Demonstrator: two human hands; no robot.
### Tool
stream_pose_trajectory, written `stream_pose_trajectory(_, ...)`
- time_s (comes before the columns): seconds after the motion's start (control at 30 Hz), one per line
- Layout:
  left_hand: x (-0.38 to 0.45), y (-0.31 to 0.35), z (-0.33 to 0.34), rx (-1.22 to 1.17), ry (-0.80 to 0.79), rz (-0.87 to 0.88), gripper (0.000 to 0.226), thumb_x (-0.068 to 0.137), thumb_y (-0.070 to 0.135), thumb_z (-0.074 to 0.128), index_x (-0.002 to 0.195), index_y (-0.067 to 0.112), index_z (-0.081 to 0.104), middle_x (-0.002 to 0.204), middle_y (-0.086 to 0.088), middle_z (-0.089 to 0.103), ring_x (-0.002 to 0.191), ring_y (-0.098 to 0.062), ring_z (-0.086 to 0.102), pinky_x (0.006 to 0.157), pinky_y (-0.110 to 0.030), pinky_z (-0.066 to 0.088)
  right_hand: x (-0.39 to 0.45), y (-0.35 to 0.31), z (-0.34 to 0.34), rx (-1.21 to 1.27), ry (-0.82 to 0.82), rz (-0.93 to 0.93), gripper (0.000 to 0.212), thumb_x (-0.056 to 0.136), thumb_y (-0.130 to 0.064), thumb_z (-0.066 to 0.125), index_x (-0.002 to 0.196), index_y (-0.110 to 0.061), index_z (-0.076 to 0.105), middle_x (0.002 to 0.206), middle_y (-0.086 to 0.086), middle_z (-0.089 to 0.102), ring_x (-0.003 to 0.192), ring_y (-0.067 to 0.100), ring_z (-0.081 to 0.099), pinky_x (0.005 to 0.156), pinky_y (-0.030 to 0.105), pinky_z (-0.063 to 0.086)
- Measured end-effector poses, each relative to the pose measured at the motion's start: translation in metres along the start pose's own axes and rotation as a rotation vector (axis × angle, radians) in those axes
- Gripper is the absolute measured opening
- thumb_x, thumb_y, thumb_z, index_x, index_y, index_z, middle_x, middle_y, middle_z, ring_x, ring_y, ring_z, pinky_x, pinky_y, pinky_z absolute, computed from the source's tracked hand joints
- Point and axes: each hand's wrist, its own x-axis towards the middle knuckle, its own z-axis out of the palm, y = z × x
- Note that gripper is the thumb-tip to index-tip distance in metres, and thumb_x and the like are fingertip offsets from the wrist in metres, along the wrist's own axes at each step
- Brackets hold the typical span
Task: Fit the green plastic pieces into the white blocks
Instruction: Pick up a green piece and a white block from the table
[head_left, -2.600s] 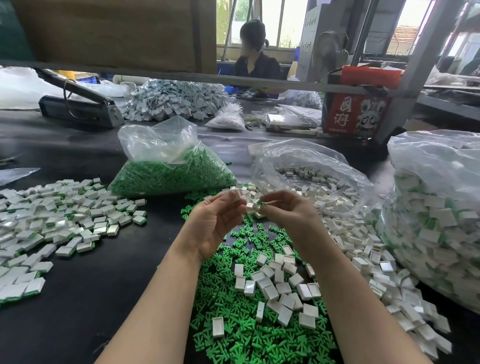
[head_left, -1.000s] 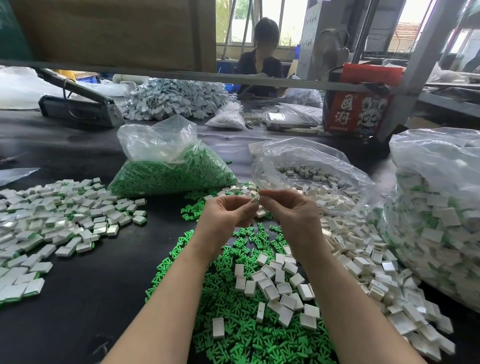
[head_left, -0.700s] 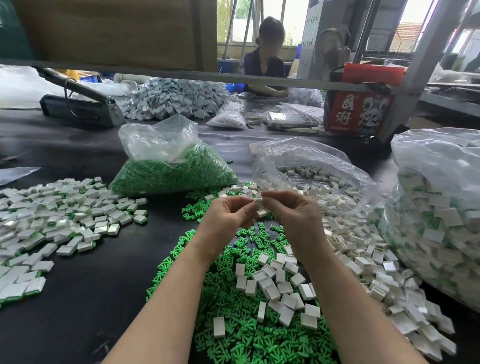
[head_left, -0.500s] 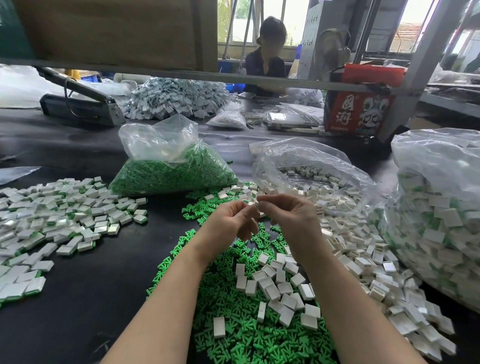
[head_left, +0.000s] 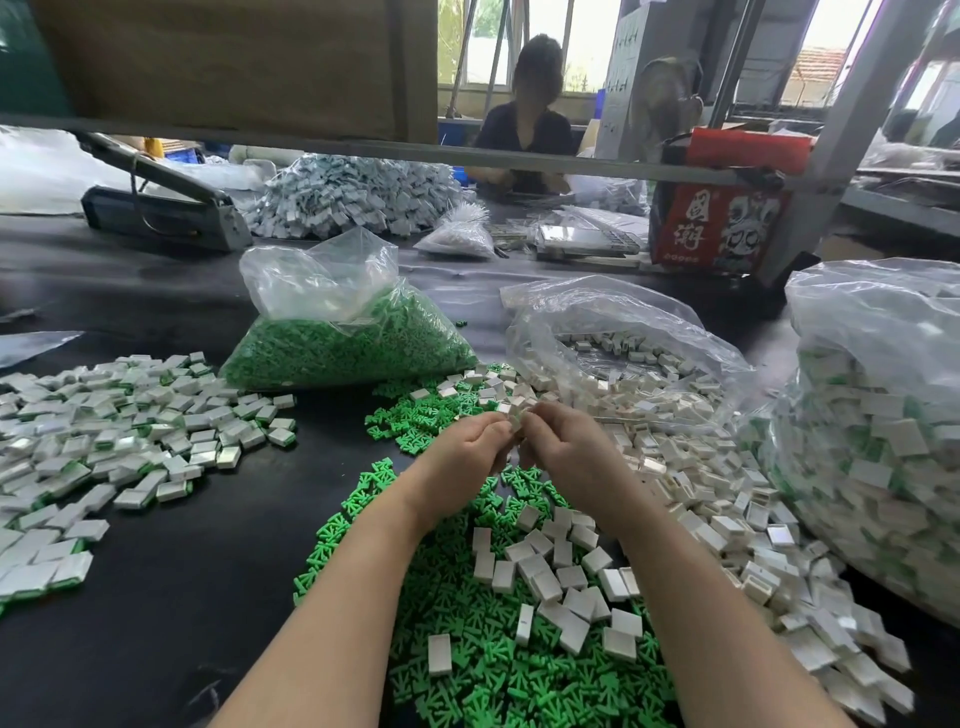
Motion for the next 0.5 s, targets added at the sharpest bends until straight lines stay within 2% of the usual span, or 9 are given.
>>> stream_pose_trajectory(0.1,0.001,-0.001,-0.002,0.070,0.022,0.019,0.037,0.105,0.013,0.038,0.070,0.020,0.050,0.059,0.013,0.043,0.055,-0.005,0.037,0.059,-0.028,0.032,-0.001,-0.001,0.004,-0.170,-0.011,-0.052,0.026,0.103,-0.023,0.040,0.081,-0.021,0.053,0.069,-0.001,0.054,0.058,0.011,0.046,0.055,0.028,0.036)
stream_pose_trajectory(0.2,0.001,-0.001,-0.002,0.077,0.000,0.022,0.033,0.101,0.023,0.040,0.071,0.020,0.053,0.058,0.015,0.046,0.057,-0.004,0.040,0.060,-0.026,0.035,-0.002,0.002,0.007,-0.039,0.000,-0.059,0.034,0.105,-0.023,0.036,0.073,-0.020,0.048,0.068,0.000,0.051,0.061,0.015,0.043,0.062,0.036,0.036)
stream_pose_trajectory(0.3,0.002,0.000,0.000,0.083,-0.010,0.017,0.030,0.089,0.033,0.039,0.077,0.010,0.054,0.064,0.008,0.046,0.061,-0.010,0.040,0.064,-0.033,0.035,-0.002,0.002,0.010,0.074,-0.006,-0.035,0.042,0.106,-0.025,0.032,0.068,-0.020,0.048,0.060,-0.005,0.047,0.054,0.009,0.040,0.061,0.033,0.032)
stream_pose_trajectory(0.37,0.002,-0.002,0.002,0.074,-0.026,0.010,0.033,0.088,0.034,0.038,0.079,0.007,0.055,0.060,0.011,0.045,0.058,-0.008,0.039,0.062,-0.032,0.034,-0.003,0.002,0.012,0.010,-0.012,-0.044,0.045,0.107,-0.028,0.030,0.067,-0.022,0.050,0.059,-0.009,0.048,0.052,0.003,0.042,0.060,0.032,0.034)
stream_pose_trajectory(0.43,0.001,-0.002,0.003,0.052,-0.046,-0.019,0.032,0.087,0.033,0.037,0.079,0.010,0.058,0.058,0.015,0.051,0.057,-0.004,0.043,0.061,-0.027,0.036,-0.003,0.003,0.013,-0.134,-0.014,-0.068,0.047,0.107,-0.033,0.028,0.073,-0.018,0.058,0.065,-0.009,0.054,0.059,0.005,0.049,0.063,0.033,0.039)
stream_pose_trajectory(0.47,0.000,-0.001,0.004,0.051,-0.055,-0.028,0.034,0.087,0.033,0.036,0.082,0.009,0.060,0.063,0.014,0.054,0.060,-0.005,0.046,0.063,-0.026,0.038,-0.004,0.003,0.013,-0.189,-0.012,-0.078,0.049,0.106,-0.034,0.028,0.078,-0.014,0.062,0.067,-0.008,0.056,0.064,0.008,0.052,0.066,0.034,0.041)
stream_pose_trajectory(0.5,-0.001,0.000,0.004,0.056,-0.063,-0.031,0.039,0.087,0.033,0.036,0.088,0.003,0.061,0.071,0.004,0.057,0.067,-0.010,0.047,0.066,-0.029,0.039,-0.004,0.003,0.013,-0.208,-0.007,-0.083,0.050,0.106,-0.035,0.028,0.080,-0.012,0.063,0.068,-0.007,0.056,0.066,0.010,0.053,0.068,0.035,0.042)
